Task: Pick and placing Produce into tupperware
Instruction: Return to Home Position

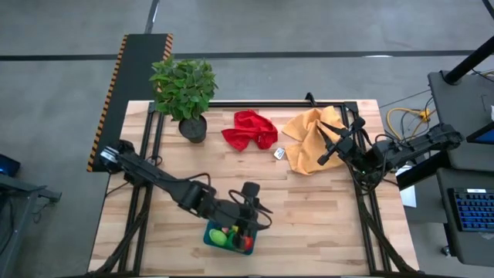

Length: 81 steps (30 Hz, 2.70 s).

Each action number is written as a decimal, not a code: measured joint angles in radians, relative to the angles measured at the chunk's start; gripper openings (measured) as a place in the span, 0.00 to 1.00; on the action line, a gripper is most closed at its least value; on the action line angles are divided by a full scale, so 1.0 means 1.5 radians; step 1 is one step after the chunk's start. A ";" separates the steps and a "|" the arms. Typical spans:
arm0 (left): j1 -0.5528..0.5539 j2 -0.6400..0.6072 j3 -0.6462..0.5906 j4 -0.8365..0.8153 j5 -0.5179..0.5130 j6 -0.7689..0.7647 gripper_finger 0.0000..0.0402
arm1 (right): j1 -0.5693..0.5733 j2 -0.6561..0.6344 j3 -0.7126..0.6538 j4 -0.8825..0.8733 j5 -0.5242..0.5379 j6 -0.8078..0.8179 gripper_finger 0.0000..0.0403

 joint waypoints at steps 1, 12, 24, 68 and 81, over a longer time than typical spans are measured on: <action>0.001 -0.002 0.000 -0.001 0.000 0.006 0.47 | 0.000 0.000 0.000 0.000 0.000 0.000 0.17; 0.022 -0.004 0.000 -0.001 0.003 0.045 0.44 | 0.000 0.000 0.000 0.000 0.000 -0.005 0.17; 0.058 -0.066 -0.001 0.037 0.129 0.152 0.24 | 0.000 0.000 0.000 -0.001 0.000 -0.005 0.17; 0.211 -0.491 -0.366 0.162 0.197 0.269 0.00 | 0.000 -0.134 -0.001 -0.317 -0.661 0.357 0.17; 0.274 -0.622 -0.506 0.178 0.250 0.180 0.00 | 0.000 -0.254 -0.001 -0.405 -0.577 0.321 0.17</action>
